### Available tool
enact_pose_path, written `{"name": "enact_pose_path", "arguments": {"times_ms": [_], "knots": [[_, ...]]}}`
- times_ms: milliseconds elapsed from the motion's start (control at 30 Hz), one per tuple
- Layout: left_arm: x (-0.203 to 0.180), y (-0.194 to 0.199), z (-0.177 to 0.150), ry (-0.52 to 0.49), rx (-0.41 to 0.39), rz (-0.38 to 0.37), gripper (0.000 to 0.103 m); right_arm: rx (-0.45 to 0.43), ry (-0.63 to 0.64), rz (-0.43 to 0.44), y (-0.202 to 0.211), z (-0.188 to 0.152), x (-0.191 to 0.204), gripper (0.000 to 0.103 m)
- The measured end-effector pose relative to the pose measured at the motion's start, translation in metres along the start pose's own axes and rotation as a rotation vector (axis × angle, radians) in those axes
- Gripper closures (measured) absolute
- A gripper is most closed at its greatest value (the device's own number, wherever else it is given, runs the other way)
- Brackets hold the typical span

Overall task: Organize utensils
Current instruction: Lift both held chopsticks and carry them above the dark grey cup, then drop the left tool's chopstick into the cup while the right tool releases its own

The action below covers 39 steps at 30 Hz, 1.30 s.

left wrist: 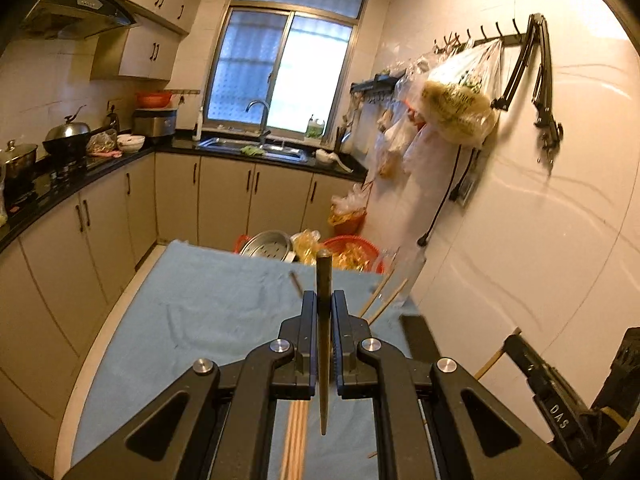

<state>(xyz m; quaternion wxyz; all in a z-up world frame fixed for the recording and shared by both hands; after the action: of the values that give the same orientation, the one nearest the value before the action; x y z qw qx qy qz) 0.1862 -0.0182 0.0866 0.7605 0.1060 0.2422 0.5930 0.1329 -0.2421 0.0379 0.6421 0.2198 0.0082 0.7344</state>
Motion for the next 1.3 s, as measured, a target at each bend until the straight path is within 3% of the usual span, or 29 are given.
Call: {"name": "enact_pose_path", "arguments": {"times_ms": [167,433,800,1033,1300], "knots": [[-0.012,-0.019,0.017,-0.004,-0.071,0.021,0.096,-0.038,0.002,-0.006,-0.024,0.024,-0.002,0.095],[-0.015,-0.06,0.035,0.018,-0.074,-0.016,0.096,-0.067,-0.044,-0.007,-0.066,0.052,-0.014,0.095],[-0.008,-0.113,0.044,-0.012,-0.1,0.036,0.096,-0.131,-0.041,-0.025,-0.107,0.08,-0.012,0.095],[0.005,-0.143,0.033,-0.004,-0.062,0.065,0.096,-0.118,-0.042,-0.053,-0.134,0.065,-0.016,0.095],[0.017,-0.167,0.019,0.017,0.006,0.071,0.095,-0.012,-0.116,-0.065,-0.173,0.023,-0.036,0.095]]}}
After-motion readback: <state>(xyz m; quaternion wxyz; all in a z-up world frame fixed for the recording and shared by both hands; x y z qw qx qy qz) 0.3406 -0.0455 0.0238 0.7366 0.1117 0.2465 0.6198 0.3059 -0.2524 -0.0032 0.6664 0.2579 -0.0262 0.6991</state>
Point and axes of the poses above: each gripper's, at about its wrist camera, not at the fingertips, and y roughly against the way its jaws point, x to its left, z to its top, the point moved 2 cm from there along -y, roughly the way its jaws point, and after that the axes turned 1 degree about -z, right-handed, at the moved point
